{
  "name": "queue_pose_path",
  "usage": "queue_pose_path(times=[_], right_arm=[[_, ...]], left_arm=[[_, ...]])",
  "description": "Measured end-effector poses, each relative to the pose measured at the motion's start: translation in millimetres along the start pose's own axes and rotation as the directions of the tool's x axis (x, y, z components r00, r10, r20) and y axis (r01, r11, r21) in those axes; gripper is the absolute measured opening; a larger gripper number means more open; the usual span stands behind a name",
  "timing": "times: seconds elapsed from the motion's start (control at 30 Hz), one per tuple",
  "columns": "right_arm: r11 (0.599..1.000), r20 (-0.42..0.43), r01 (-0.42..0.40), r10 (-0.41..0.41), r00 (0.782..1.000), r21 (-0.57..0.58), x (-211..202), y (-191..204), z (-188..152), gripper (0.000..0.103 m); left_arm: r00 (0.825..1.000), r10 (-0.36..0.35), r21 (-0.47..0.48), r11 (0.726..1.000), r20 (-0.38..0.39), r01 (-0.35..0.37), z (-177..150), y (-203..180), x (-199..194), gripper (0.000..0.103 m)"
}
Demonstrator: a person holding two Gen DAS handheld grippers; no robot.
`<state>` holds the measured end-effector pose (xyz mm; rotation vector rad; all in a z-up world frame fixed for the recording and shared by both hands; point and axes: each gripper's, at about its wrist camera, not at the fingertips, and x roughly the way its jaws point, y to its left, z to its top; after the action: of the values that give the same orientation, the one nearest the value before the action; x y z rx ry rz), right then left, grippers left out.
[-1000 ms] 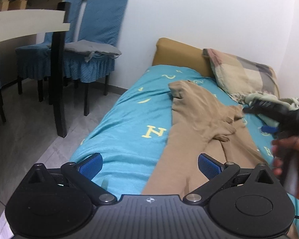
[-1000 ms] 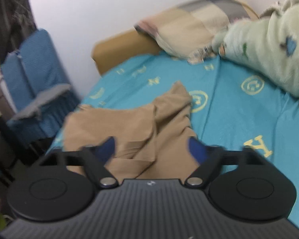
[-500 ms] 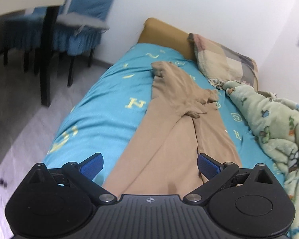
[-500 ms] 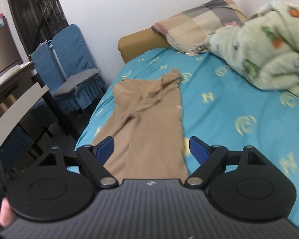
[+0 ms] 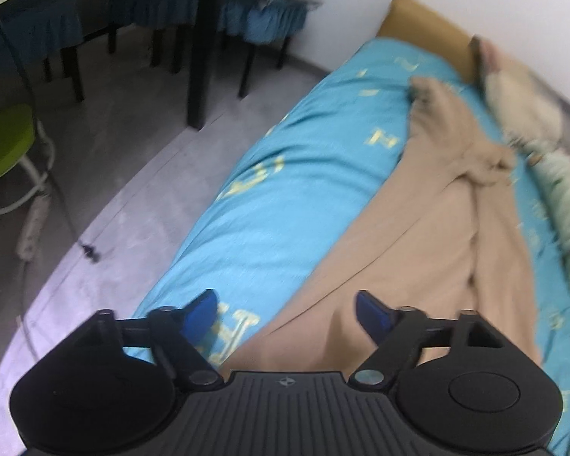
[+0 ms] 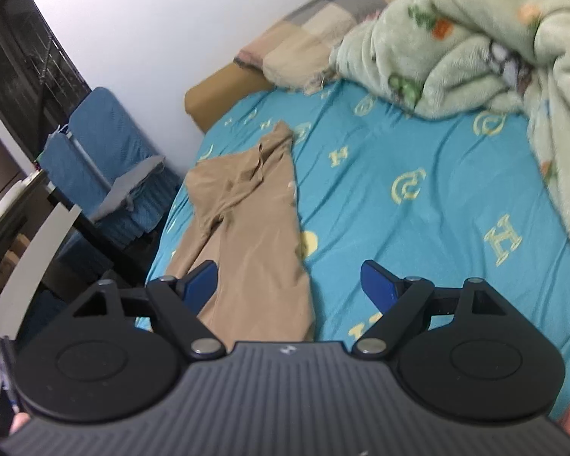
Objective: Fold clothes
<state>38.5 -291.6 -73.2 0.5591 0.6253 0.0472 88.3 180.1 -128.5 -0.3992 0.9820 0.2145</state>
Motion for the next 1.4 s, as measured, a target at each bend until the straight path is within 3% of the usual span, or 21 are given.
queue_pose_path(times=[0.03, 0.07, 0.13, 0.2, 0.33, 0.47, 0.83, 0.9, 1.03, 1.1, 1.23, 1.3, 1.37, 1.4], right_arm=[[1.000, -0.011, -0.008, 0.008, 1.000, -0.001, 2.3, -0.9, -0.8, 0.084], [1.000, -0.022, -0.007, 0.007, 1.000, -0.008, 5.6, -1.3, -1.4, 0.084], [1.000, -0.042, 0.008, -0.009, 0.999, -0.017, 11.4, -2.3, -2.4, 0.084], [1.000, -0.055, -0.003, 0.003, 0.998, 0.000, 13.7, -4.6, -2.1, 0.084], [0.998, -0.057, -0.050, 0.051, 0.997, 0.024, 10.8, -7.7, -2.1, 0.084], [0.997, -0.064, -0.073, 0.074, 0.995, 0.027, 11.3, -8.7, -2.6, 0.084], [0.994, -0.071, -0.092, 0.096, 0.993, 0.060, 5.7, -15.1, -6.0, 0.084], [0.994, -0.073, -0.085, 0.090, 0.993, 0.065, 6.5, -16.8, -6.8, 0.084], [0.994, -0.088, -0.080, 0.086, 0.992, 0.070, 12.3, -14.7, -7.9, 0.084], [0.994, -0.100, -0.082, 0.088, 0.991, 0.068, 15.5, -12.7, -9.6, 0.084], [0.995, -0.123, -0.077, 0.083, 0.989, 0.058, 20.1, -9.1, -14.2, 0.084], [0.996, -0.130, -0.073, 0.080, 0.988, 0.058, 21.8, -8.5, -15.9, 0.084], [0.996, -0.136, -0.069, 0.077, 0.988, 0.061, 23.0, -8.8, -16.9, 0.084], [0.996, -0.138, -0.067, 0.075, 0.988, 0.063, 23.7, -9.0, -17.4, 0.084]], left_arm=[[1.000, 0.017, -0.002, 1.000, -0.016, -0.017, -1.2, 0.5, 3.7, 0.056], [0.999, 0.032, -0.006, 0.999, -0.035, -0.032, -2.4, 1.5, 7.7, 0.037], [0.999, 0.039, 0.036, 0.999, -0.025, -0.038, -7.4, -7.2, 0.0, 0.012], [0.999, 0.038, 0.094, 0.995, 0.002, -0.038, -13.2, -19.5, -13.2, 0.003], [0.998, 0.029, 0.211, 0.977, 0.054, -0.040, -24.8, -44.1, -39.5, 0.002], [0.993, -0.040, 0.369, 0.929, 0.113, -0.005, -54.7, -85.2, -79.2, 0.001], [0.995, -0.090, 0.510, 0.858, 0.043, 0.056, -103.6, -125.2, -73.6, 0.002], [0.995, -0.091, 0.524, 0.850, 0.036, 0.058, -109.1, -128.6, -72.0, 0.013], [0.997, -0.058, 0.459, 0.888, 0.046, 0.030, -95.7, -111.6, -63.7, 0.045], [0.998, -0.048, 0.416, 0.909, 0.044, 0.025, -88.9, -103.6, -60.0, 0.049], [0.999, -0.041, 0.372, 0.928, 0.023, 0.030, -77.7, -95.7, -46.2, 0.045], [0.999, -0.039, 0.370, 0.929, 0.009, 0.033, -74.8, -96.5, -36.2, 0.035], [0.999, -0.037, 0.367, 0.929, -0.005, 0.036, -71.9, -97.3, -26.2, 0.011], [0.999, -0.036, 0.366, 0.930, -0.012, 0.038, -70.4, -97.7, -21.1, 0.007]])
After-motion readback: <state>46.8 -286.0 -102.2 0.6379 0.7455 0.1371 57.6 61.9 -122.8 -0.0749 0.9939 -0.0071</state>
